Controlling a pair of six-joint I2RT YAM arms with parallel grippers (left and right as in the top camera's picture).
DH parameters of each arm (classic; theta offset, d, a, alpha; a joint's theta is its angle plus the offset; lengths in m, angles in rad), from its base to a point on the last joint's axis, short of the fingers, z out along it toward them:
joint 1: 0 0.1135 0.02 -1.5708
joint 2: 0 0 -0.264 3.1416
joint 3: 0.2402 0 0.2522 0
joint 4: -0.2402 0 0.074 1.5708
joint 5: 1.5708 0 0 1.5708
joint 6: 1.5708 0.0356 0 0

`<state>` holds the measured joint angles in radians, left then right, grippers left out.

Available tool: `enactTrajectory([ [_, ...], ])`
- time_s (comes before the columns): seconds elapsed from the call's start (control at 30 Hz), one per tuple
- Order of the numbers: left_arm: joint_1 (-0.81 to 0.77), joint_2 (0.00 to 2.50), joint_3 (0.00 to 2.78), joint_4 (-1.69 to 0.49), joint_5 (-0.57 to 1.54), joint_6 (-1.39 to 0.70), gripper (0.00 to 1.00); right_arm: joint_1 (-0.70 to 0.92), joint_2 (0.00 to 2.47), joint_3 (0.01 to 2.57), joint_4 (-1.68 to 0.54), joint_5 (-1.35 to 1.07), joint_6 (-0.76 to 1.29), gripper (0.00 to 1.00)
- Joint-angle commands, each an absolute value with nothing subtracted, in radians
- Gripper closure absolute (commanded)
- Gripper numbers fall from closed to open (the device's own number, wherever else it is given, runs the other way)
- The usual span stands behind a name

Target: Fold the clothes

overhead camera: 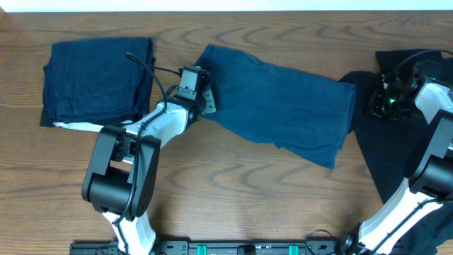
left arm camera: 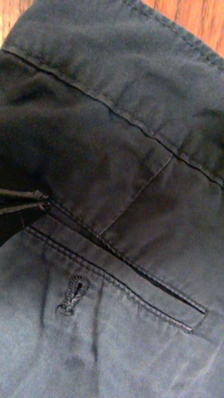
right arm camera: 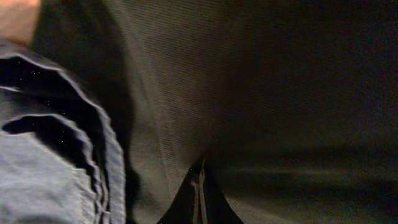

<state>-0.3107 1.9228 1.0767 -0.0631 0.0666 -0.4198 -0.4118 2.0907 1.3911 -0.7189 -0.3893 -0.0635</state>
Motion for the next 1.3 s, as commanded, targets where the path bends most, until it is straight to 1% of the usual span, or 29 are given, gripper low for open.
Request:
enactTrajectory([
  [0.0,-0.298,1.909,1.065,-0.083,0.014,-0.435,0.94,-0.398,2.093,1.383,-0.707,-0.498,-0.095,0.99],
  [0.23,-0.298,1.909,1.065,-0.090,0.013,-0.435,0.94,-0.391,2.093,1.361,-0.661,-0.498,-0.095,0.99],
  [0.47,-0.297,1.909,1.065,-0.090,0.013,-0.435,0.94,-0.391,2.096,1.280,-0.539,-0.493,-0.094,0.99],
  [0.53,-0.297,1.909,1.065,-0.090,0.013,-0.435,0.94,-0.391,2.096,1.260,-0.514,-0.410,-0.091,0.99],
  [0.6,-0.297,1.909,1.065,-0.090,0.013,-0.435,0.94,-0.393,2.096,1.250,-0.508,-0.180,-0.065,0.99],
  [0.63,-0.297,1.909,1.065,-0.090,0.013,-0.435,0.94,-0.394,2.096,1.250,-0.505,-0.102,-0.056,0.99],
  [0.73,-0.297,1.909,1.065,-0.090,0.013,-0.435,0.94,-0.400,2.095,1.257,-0.487,0.000,-0.057,0.99],
  [1.2,-0.297,1.909,1.065,-0.093,0.013,-0.435,0.94,-0.505,2.095,1.267,-0.232,-0.002,-0.056,0.99],
  [1.27,-0.298,1.909,1.065,-0.093,0.013,-0.435,0.94,-0.513,2.095,1.273,-0.209,-0.033,-0.057,0.99],
])
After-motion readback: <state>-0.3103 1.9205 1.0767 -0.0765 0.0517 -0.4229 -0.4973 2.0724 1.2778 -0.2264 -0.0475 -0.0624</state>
